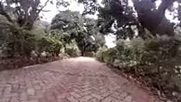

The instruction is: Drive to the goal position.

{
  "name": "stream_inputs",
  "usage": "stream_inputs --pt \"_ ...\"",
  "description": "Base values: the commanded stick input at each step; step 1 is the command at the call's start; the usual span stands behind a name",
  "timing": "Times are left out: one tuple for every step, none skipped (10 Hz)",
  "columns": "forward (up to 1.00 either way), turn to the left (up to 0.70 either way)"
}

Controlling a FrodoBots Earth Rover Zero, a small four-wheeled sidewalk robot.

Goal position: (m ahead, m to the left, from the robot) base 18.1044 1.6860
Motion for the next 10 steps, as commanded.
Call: stream_inputs --pt "0.7 0.0" --pt "0.7 0.0" --pt "0.7 0.0" --pt "0.7 0.0" --pt "0.7 0.0" --pt "0.7 0.0" --pt "0.7 0.0" --pt "0.7 0.0" --pt "0.7 0.0" --pt "0.7 0.0"
